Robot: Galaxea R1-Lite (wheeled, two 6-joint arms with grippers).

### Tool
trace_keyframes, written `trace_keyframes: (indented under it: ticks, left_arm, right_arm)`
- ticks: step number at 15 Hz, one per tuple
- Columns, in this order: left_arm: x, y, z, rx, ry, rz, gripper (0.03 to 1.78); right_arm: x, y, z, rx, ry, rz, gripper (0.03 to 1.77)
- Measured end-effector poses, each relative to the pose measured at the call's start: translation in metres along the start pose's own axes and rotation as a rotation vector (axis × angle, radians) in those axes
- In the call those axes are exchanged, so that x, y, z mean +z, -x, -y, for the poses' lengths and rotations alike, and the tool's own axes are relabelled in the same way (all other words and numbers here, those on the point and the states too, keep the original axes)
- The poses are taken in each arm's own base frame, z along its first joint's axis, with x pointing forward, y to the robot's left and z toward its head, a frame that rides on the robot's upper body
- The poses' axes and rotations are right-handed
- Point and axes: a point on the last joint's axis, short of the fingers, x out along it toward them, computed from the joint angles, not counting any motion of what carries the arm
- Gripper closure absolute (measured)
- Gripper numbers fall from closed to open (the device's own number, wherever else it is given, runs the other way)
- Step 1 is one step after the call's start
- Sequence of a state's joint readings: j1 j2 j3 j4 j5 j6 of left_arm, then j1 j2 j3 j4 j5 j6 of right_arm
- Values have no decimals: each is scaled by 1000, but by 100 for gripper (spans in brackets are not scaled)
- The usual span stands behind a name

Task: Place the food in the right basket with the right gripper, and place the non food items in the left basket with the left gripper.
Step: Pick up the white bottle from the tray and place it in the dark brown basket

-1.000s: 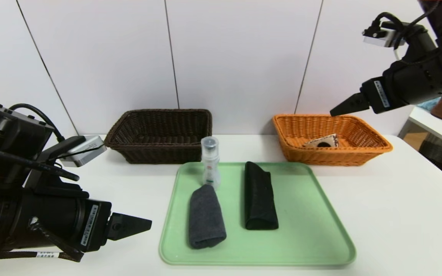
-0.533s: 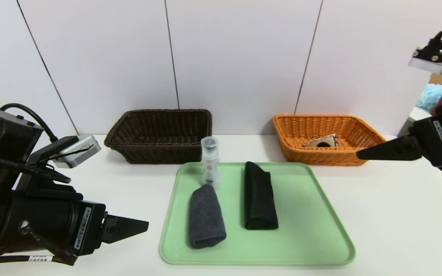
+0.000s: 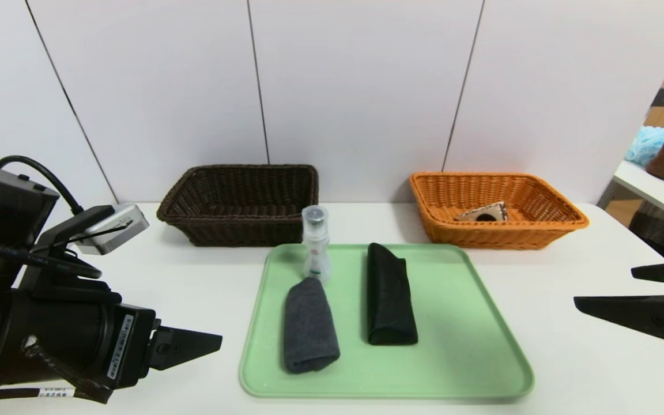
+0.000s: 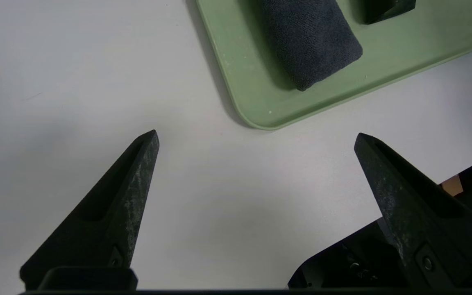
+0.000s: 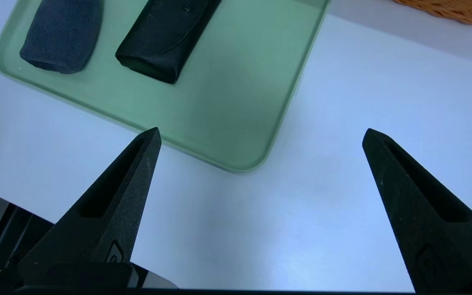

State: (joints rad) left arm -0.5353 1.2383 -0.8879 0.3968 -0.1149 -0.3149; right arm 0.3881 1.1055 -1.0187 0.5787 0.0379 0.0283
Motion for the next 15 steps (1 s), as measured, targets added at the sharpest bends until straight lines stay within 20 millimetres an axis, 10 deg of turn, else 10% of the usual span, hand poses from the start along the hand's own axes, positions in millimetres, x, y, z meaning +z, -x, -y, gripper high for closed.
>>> trace_keyframes:
  ticks: [5, 15]
  left_arm:
    - [0, -2, 12, -43, -30, -10, 12]
    - [60, -51, 74, 91, 152, -121, 12]
  right_arm:
    - [-11, 7, 0, 1, -5, 8, 11]
    - [-21, 3, 0, 2, -5, -21, 11]
